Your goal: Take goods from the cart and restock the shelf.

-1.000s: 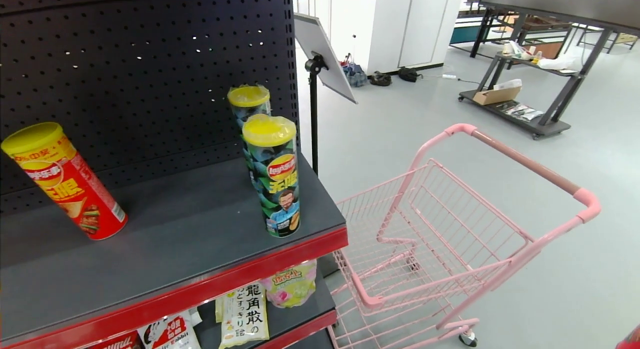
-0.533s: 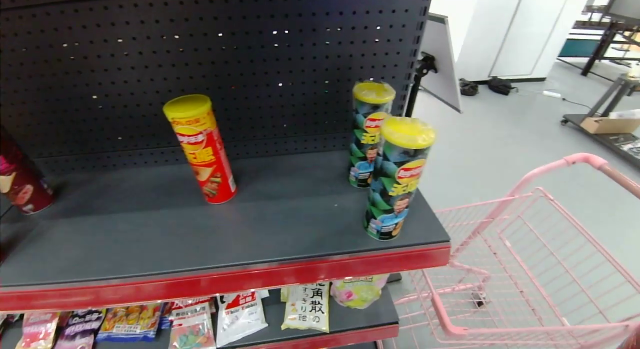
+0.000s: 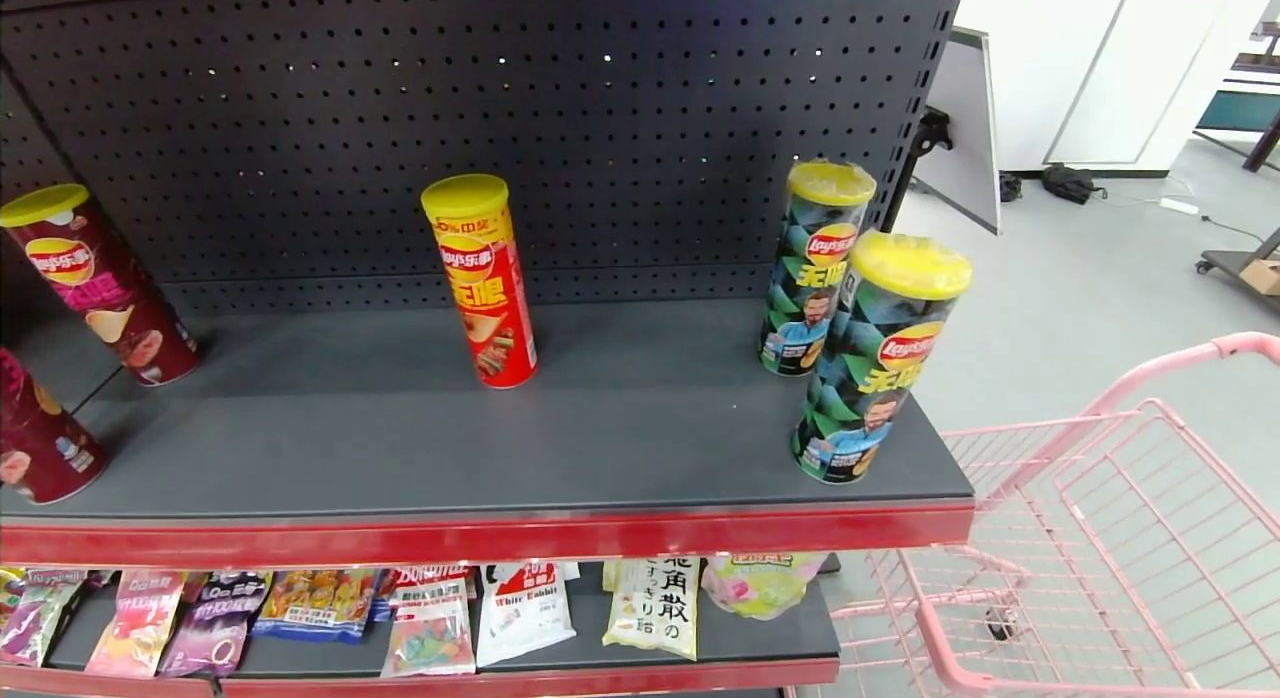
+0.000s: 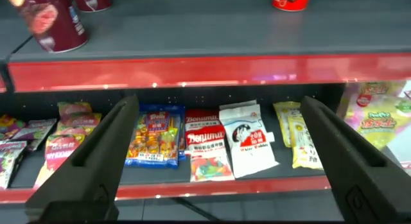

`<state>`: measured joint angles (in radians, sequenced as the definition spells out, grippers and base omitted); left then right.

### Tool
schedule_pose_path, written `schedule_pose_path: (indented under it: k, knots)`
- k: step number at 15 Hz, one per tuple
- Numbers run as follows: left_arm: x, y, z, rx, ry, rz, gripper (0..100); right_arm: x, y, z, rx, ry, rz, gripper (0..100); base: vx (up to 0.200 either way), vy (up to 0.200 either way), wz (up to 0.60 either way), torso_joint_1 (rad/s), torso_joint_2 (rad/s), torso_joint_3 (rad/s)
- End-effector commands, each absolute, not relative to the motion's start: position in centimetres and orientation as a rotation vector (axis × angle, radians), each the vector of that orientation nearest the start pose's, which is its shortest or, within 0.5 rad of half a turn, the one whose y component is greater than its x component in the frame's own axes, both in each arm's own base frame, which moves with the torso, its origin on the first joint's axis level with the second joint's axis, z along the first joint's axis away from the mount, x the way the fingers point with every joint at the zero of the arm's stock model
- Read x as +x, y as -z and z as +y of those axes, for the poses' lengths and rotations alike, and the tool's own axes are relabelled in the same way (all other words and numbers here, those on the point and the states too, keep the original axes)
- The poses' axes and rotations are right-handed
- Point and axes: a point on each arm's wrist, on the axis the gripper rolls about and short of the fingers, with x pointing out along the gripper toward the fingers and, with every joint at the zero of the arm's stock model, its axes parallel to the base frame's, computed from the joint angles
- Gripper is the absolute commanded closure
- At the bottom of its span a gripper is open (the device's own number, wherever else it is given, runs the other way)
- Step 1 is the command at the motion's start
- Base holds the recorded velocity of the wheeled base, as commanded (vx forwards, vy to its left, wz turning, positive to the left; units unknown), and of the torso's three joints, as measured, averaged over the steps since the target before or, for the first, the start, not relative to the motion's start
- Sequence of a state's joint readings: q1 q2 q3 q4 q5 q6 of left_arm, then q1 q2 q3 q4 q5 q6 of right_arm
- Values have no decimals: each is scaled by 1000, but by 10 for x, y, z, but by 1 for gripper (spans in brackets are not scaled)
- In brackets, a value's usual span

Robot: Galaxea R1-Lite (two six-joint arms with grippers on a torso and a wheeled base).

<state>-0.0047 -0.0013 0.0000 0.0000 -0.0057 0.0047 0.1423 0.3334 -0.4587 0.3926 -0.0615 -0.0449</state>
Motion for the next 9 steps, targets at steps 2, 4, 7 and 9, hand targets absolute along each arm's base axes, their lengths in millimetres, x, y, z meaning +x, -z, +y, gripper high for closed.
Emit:
schedule_pose_path:
  k: [2,4,7,9]
  knots:
    - [-23,-75,0,5,11,0,0,-34,-154,-7,-67,-101,193,100,0,0,0,0,0,0]
    - [-23,-75,0,5,11,0,0,-35,-155,-7,-67,-99,190,100,0,0,0,0,0,0]
    - [-23,-75,0,5,11,0,0,-35,-155,-7,-69,-99,188,100,0,200,0,7,-1,6]
    - [-23,-75,0,5,11,0,0,-35,-155,-7,-81,-100,186,100,0,200,0,10,15,-2]
